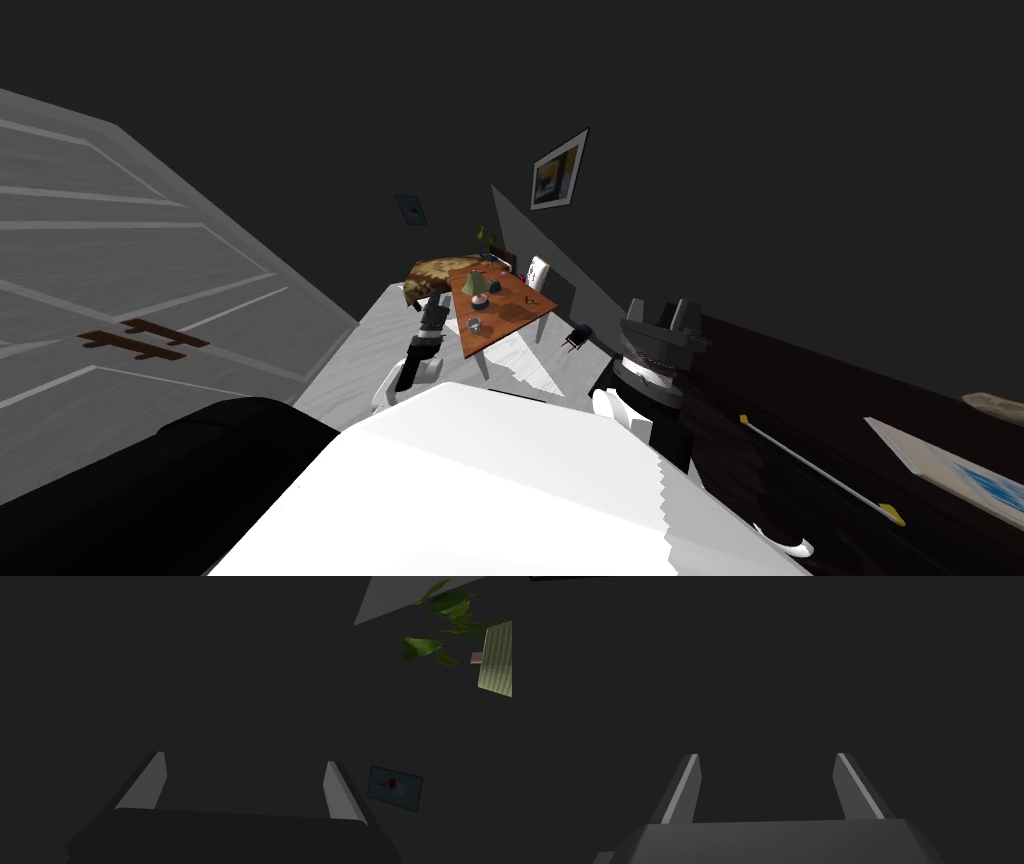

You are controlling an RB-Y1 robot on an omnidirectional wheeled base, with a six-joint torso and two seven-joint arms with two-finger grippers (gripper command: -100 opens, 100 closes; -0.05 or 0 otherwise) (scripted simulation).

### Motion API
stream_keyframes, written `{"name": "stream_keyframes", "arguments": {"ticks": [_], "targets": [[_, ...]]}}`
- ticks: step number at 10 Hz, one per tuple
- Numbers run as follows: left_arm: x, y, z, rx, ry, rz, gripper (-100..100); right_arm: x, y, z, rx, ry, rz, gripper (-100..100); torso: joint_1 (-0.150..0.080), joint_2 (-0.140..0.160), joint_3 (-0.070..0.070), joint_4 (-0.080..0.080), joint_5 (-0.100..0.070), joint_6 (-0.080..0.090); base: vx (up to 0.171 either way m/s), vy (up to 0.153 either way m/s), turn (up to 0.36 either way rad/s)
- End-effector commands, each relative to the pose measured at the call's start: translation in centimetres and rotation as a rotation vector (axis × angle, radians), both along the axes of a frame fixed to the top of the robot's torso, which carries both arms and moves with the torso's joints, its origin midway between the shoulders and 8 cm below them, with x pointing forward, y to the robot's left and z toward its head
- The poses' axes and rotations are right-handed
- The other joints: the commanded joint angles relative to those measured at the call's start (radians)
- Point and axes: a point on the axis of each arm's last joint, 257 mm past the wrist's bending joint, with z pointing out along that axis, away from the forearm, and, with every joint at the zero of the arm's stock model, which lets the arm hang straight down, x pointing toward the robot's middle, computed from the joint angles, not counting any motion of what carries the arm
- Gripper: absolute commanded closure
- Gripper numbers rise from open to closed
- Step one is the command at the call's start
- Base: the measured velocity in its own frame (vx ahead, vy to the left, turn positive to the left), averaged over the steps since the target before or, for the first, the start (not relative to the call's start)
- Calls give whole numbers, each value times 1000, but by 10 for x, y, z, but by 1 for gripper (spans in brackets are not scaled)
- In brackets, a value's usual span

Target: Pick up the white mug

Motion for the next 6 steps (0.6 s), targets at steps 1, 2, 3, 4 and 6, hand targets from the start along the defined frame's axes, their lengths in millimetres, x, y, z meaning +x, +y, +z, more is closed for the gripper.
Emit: {"name": "stream_keyframes", "arguments": {"ticks": [1, 2, 3, 4, 6], "targets": [[4, 6, -8, -9, 14, 6, -100, 0, 0, 0, 0, 0, 0, 0, 0, 0, 0, 0, 0, 0, -6, -20, 4], [9, 17, -19, -27, 38, 18, -100, 0, 0, 0, 0, 0, 0, 0, 0, 0, 0, 0, 0, 0, -7, -24, 3], [14, 28, -27, -46, 56, 29, -100, 0, 0, 0, 0, 0, 0, 0, 0, 0, 0, 0, 0, 0, -8, -33, 6], [15, 30, -33, -49, 67, 32, -100, 0, 0, 0, 0, 0, 0, 0, 0, 0, 0, 0, 0, 0, -7, -26, 4], [20, 42, -47, -72, 95, 47, -100, 0, 0, 0, 0, 0, 0, 0, 0, 0, 0, 0, 0, 0, -7, -23, 2]]}}
